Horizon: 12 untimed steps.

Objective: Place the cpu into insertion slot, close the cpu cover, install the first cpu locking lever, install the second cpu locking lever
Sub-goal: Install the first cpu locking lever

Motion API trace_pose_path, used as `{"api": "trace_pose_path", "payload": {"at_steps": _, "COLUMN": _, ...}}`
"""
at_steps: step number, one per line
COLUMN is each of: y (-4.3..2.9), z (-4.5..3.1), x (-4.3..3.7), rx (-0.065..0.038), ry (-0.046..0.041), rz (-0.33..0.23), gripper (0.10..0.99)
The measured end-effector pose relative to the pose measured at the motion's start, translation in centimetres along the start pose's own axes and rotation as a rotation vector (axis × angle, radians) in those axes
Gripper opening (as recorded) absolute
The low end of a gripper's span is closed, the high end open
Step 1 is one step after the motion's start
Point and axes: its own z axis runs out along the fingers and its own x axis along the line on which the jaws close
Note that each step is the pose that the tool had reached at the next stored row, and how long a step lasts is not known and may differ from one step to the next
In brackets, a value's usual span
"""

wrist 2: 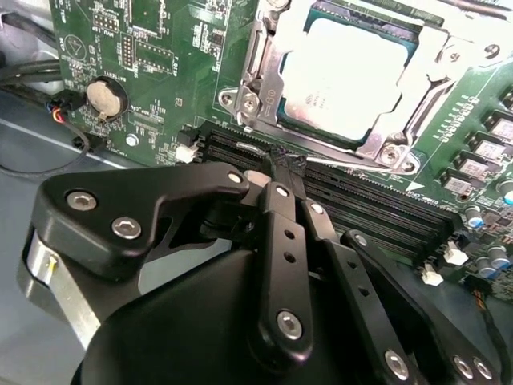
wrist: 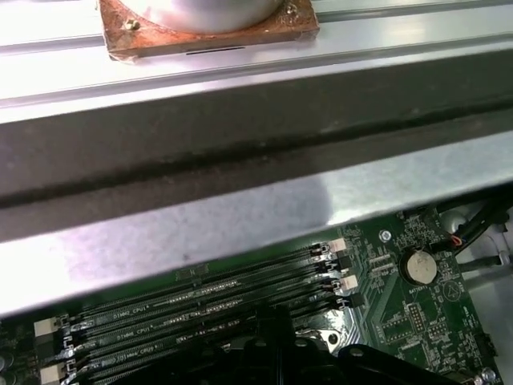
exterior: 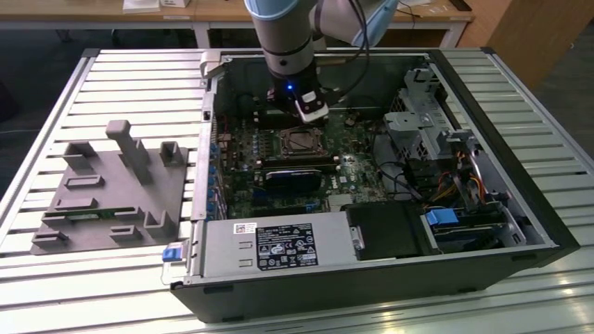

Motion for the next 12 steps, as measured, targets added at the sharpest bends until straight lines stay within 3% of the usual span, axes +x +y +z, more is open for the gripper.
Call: {"api": "trace_pose_path", "payload": {"at_steps": 12, "y": -0.10, "z": 0.48, "x": 0.35, "rx": 0.012, "ry": -0.0120, "rz": 0.036, "gripper": 0.102}}
